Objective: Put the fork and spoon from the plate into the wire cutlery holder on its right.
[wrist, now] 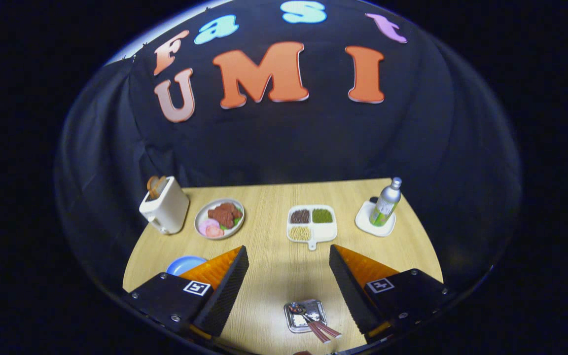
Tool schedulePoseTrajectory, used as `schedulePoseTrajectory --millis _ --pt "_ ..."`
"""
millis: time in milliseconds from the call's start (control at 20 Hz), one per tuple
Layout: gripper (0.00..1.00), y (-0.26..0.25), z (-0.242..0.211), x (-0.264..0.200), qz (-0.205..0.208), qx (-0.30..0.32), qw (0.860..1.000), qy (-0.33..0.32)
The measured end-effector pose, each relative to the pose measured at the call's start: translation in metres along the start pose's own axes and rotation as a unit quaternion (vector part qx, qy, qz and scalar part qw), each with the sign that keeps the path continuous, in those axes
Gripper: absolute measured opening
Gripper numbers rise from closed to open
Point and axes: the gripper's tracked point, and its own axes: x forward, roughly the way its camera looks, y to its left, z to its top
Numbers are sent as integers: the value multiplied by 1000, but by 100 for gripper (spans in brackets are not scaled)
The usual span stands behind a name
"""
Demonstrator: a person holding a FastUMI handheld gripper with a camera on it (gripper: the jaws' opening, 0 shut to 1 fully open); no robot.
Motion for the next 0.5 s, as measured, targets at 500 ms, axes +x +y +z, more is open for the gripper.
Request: schedulePoseTrajectory --millis 500 --pt "98 -31 90 -70 -79 24 960 -267"
